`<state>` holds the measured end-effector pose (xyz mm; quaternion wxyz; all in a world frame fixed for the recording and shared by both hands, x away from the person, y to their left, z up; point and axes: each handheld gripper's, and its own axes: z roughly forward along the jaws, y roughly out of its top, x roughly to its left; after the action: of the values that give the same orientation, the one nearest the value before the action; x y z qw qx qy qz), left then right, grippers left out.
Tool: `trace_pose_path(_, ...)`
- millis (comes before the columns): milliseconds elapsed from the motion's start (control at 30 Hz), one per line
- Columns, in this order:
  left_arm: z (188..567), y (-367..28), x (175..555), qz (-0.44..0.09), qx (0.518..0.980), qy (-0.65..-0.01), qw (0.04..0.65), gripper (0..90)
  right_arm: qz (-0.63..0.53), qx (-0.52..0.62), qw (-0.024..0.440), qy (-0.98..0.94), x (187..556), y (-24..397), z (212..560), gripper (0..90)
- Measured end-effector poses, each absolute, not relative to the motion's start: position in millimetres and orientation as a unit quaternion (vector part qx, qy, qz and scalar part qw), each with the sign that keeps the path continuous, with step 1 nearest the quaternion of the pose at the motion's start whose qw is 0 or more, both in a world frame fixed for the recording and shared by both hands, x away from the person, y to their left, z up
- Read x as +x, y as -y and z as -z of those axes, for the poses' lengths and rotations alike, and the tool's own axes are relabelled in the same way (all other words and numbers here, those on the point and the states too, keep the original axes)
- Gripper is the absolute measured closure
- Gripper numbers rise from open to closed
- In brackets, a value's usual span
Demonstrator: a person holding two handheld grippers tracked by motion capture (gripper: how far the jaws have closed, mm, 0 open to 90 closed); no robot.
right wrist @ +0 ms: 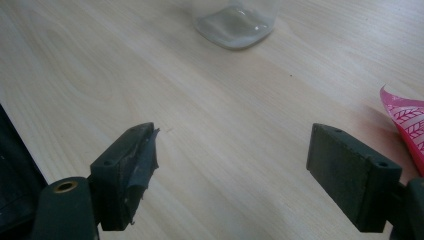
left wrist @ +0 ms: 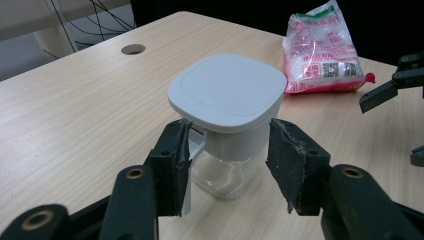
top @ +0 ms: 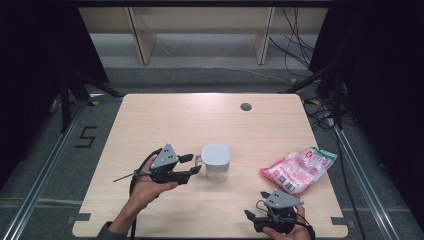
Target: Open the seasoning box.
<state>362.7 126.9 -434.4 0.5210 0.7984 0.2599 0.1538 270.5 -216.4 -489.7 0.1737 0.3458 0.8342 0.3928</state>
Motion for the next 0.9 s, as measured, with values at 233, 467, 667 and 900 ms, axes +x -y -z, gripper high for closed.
trace_pose_path(233, 429, -123, 364, -0.143, 0.791, -0.257, 0.536, 61.0, -0.388, 0.343, 0.171, -0.838, 271, 217, 490, 20.4)
trace_pose_path(467, 423, -119, 370, -0.155, 0.785, -0.247, 0.547, 76.7, -0.389, 0.340, 0.180, -0.837, 271, 215, 490, 16.9)
trace_pose_path(667, 424, -113, 381, -0.167, 0.788, -0.238, 0.542, 84.3, -0.389, 0.353, 0.170, -0.834, 270, 215, 490, 16.2)
trace_pose_path(900, 433, -109, 395, -0.156, 0.781, -0.270, 0.541, 86.7, -0.395, 0.340, 0.174, -0.835, 271, 214, 490, 15.7)
